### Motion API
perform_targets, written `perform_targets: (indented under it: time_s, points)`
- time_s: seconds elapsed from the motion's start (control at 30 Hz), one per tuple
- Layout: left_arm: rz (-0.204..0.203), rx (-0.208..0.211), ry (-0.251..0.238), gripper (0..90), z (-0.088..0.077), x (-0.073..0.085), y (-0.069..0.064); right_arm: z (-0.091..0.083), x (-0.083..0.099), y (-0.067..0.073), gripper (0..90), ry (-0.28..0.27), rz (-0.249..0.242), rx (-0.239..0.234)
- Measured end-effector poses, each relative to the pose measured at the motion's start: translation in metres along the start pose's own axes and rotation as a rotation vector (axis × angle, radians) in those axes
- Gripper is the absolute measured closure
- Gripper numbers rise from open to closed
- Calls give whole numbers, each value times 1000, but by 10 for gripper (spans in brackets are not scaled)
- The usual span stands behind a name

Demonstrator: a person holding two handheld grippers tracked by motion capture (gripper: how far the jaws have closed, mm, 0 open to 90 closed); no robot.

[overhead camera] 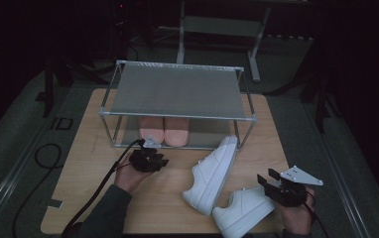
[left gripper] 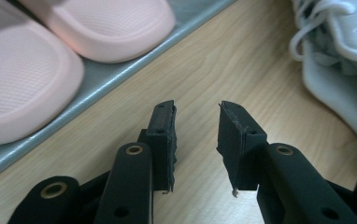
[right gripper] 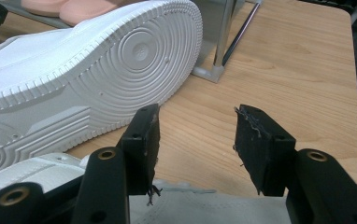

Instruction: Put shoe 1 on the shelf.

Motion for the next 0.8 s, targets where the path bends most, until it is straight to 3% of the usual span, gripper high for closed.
perform_targets:
  time_s: [0.53, 0.8]
  points:
    - [-1, 132, -18, 696, 6, -3, -32, 0, 0, 0, 494, 0, 0, 0]
    - [6, 167, -24, 715, 5, -3, -42, 0, 0, 0, 494, 0, -1, 0]
Point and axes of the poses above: each handheld gripper's, and its own axes: z roughly forward along the jaws, x roughly out of its underside, y roughly to its left, the point moved 4 cm from there along z, roughly forward along the jaws, and after that the axes turned 5 degrees about -y, right-handed, at the moved point
